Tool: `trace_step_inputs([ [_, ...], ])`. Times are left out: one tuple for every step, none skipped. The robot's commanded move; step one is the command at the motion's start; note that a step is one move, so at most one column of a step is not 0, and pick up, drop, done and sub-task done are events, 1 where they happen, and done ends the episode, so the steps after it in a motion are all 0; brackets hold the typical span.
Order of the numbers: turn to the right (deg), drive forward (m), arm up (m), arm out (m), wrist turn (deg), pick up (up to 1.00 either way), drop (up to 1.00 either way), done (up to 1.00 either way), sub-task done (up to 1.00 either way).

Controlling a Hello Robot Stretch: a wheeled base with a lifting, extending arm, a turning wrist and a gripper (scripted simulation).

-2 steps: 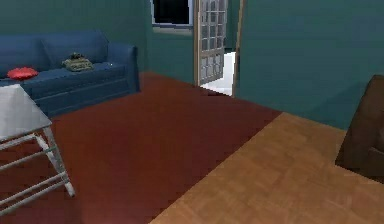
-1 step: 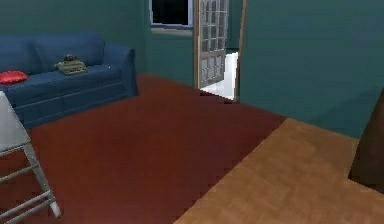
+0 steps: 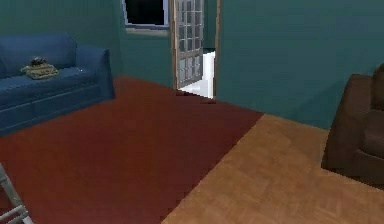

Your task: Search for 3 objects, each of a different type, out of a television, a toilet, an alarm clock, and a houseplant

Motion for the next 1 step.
trace_step_inputs([
  [0.0,1.0,0.0,0.0,0.0,0.0,0.0,0.0,0.0],
])
